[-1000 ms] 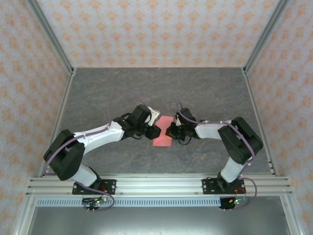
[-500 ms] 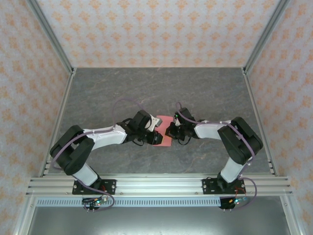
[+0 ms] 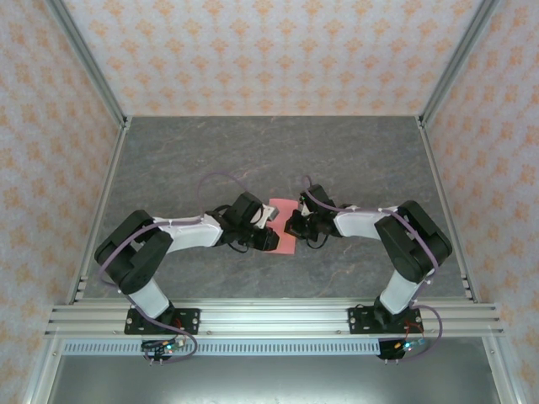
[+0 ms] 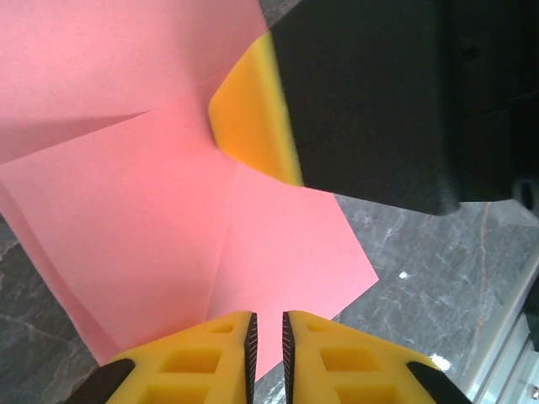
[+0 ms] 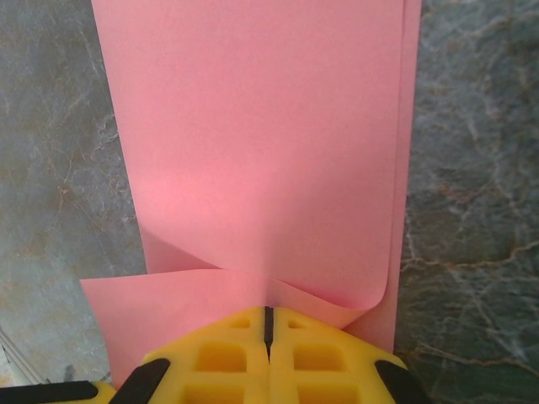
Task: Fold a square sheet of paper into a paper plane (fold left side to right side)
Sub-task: Fold the triangle a second time at the center of the table.
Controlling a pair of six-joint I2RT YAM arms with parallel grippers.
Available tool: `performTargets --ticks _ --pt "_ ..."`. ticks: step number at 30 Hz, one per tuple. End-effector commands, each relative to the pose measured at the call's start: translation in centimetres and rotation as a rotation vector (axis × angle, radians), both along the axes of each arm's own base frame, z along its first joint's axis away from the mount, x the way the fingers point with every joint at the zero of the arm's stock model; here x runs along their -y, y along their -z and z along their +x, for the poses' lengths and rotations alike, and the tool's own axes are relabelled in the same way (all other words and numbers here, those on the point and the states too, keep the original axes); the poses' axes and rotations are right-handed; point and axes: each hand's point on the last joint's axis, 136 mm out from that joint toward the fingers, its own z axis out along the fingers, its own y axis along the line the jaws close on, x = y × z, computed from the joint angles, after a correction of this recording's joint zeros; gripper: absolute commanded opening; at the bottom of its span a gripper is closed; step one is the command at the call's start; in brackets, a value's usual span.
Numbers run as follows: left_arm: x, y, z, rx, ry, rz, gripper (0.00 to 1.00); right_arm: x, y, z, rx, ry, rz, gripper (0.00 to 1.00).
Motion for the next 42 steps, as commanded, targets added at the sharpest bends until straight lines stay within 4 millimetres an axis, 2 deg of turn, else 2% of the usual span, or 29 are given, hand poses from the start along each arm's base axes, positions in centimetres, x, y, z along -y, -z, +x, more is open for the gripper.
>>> performTargets --ticks 1,23,36,42 --pt "-1.0 1.4 0.0 -0.008 -0.03 0.048 0.18 2.8 3.8 -2.0 -0.089 0.014 -0.168 0.05" --pt "-2.8 3.1 -0.9 -0.023 -0.045 0.125 0.17 3.0 4.0 -2.2 -0.096 0.007 -0.186 0.05" --pt "-4.6 4.2 -4.0 -0.075 -0.042 0.12 0.09 3.2 4.1 -2.3 -0.104 0.0 -0.202 0.05" --pt "-6.0 4.7 -4.9 -0.078 -0.068 0.154 0.07 3.2 4.1 -2.3 -0.103 0.0 -0.204 0.05"
